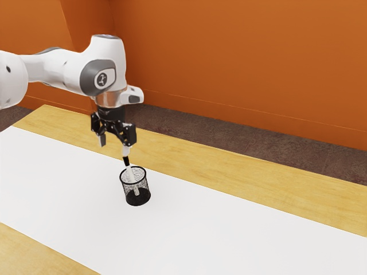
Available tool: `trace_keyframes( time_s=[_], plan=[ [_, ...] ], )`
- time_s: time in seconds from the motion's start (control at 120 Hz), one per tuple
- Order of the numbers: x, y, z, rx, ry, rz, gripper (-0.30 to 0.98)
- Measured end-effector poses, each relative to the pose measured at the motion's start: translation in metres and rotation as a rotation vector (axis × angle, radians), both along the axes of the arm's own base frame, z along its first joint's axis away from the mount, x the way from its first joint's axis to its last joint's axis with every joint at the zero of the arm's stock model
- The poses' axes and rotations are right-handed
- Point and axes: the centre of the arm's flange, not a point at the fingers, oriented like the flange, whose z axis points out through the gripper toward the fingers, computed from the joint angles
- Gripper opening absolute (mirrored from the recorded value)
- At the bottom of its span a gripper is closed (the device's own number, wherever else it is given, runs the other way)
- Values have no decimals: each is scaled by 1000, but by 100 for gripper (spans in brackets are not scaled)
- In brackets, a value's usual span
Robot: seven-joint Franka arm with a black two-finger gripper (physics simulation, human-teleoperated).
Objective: Take the marker out of the pen holder and place it to the left of the pen holder.
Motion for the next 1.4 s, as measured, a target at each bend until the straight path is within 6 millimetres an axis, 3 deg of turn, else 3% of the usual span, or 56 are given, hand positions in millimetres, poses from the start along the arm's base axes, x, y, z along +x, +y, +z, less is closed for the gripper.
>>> trace_keyframes(
  time_s=[0.108,0.25,0.567,0.842,1.05,1.4],
  plan=[
    [11,-3,-17,0,-33,-1,69],
    [7,5,-42,-29,-51,35,69],
    [18,20,-62,-28,-95,66,69],
    [24,20,-68,-26,-115,60,68],
    [25,22,-69,-57,-124,87,41],
    [26,24,-78,-64,-112,95,18]
  ],
)
